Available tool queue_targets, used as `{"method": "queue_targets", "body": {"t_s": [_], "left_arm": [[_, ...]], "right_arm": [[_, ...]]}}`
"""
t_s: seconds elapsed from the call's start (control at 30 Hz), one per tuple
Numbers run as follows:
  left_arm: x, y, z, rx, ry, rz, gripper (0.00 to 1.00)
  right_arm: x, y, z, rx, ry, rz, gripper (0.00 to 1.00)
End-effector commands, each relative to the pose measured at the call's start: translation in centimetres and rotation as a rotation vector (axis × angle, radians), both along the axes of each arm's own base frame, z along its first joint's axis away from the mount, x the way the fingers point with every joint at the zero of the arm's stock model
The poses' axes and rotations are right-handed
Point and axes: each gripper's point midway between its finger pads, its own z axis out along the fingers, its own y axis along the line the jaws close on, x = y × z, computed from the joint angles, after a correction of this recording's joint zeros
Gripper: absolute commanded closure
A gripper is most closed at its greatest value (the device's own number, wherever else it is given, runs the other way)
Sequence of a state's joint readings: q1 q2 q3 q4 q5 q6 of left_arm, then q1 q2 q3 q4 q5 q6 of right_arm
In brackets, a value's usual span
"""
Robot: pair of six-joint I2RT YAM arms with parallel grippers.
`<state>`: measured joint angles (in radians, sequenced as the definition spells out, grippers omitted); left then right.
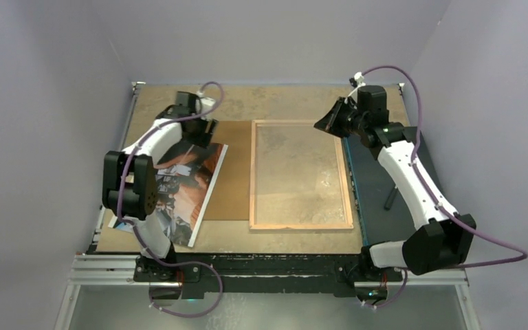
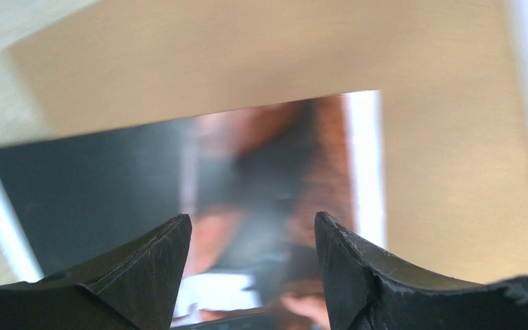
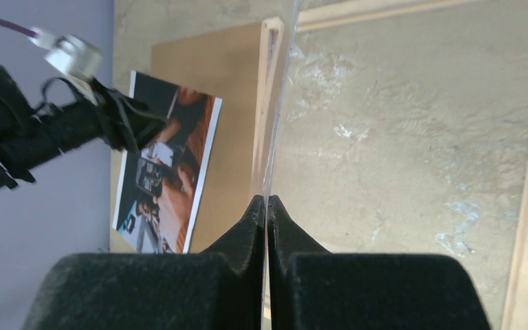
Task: Put the photo into the frame
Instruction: Move the photo frame item to the center of the board.
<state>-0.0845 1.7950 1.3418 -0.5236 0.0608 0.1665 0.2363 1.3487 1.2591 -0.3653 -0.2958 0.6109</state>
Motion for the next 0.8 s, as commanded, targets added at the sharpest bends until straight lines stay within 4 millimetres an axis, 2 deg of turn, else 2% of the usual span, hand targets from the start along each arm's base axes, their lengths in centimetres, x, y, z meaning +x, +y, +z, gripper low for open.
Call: {"method": "queue_targets", "body": {"t_s": [0.0, 0.1, 0.17, 0.3, 0.43, 0.53, 0.77], "left_arm": [[-1.9, -8.0, -0.1, 0.000, 0.017, -0.172, 0.35], [-2.7, -11.3, -1.8, 0.035, 0.021, -0.261, 0.35], [-3.2, -12.7, -2.9, 0.061, 0.018, -0.308, 0.35], [-3.6, -13.9, -4.3, 0.072, 0.017, -0.354, 0.35], [-3.9, -14.0, -4.8, 0.079, -0.011, -0.382, 0.36], [-4.3, -13.3, -5.9, 0.141, -0.012, -0.388, 0.36], [-5.5, -9.5, -9.0, 0.366, 0.024, -0.374, 0.37]], "right_arm": [[-0.2, -2.7, 4.7, -0.090, -0.101, -0.082, 1.00], [-0.5, -3.9, 5.6, -0.128, -0.117, -0.136, 1.00], [-0.8, -4.1, 5.6, -0.133, -0.113, -0.139, 1.00], [-1.3, -4.2, 5.2, -0.136, -0.100, -0.133, 1.00], [-1.5, -4.1, 4.6, -0.142, -0.083, -0.127, 1.00], [-1.5, -3.9, 4.3, -0.133, -0.075, -0.114, 1.00], [-1.7, -3.1, 2.9, -0.109, -0.053, -0.077, 1.00]]}}
